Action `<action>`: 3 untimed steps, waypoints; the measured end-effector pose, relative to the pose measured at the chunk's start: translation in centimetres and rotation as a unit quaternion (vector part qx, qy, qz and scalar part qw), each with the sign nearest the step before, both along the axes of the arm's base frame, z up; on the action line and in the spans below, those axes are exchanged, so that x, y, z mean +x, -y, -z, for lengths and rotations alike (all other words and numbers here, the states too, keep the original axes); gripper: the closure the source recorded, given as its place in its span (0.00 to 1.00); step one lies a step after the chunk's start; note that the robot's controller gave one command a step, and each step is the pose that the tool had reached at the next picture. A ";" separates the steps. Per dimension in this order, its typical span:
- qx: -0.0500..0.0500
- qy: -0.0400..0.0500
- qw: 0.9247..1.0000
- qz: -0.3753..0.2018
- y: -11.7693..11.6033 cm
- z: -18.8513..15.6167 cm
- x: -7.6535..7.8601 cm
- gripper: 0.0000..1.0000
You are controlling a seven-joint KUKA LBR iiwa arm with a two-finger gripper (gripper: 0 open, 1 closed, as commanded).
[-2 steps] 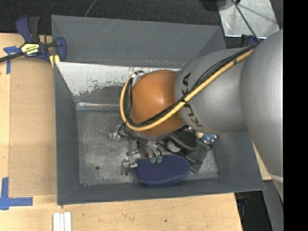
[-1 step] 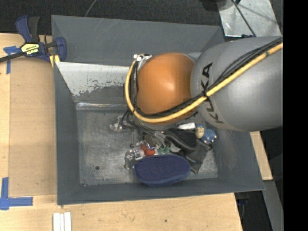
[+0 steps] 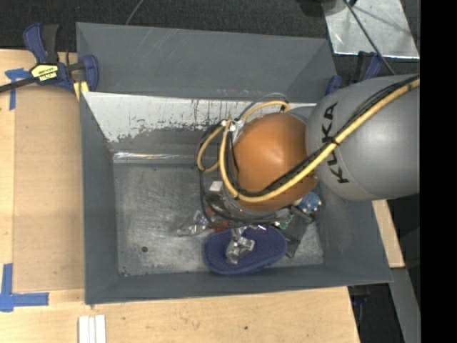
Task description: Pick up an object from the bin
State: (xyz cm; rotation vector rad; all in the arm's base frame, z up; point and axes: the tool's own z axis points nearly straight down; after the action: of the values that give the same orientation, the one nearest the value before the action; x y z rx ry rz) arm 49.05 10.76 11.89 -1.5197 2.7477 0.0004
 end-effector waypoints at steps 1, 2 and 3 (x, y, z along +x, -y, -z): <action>0.000 -0.008 0.995 -0.095 2.2 4.4 4.7 0.00; -0.004 -0.004 0.995 -0.096 2.7 4.0 5.0 1.00; 0.001 0.004 0.997 -0.081 1.1 -3.9 7.2 1.00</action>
Offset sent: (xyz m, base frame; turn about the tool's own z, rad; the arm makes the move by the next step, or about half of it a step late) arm 0.0482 -0.0268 -0.0489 -0.1956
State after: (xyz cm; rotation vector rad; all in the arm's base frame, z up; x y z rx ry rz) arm 56.30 9.64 15.75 -1.7335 2.6078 -0.0042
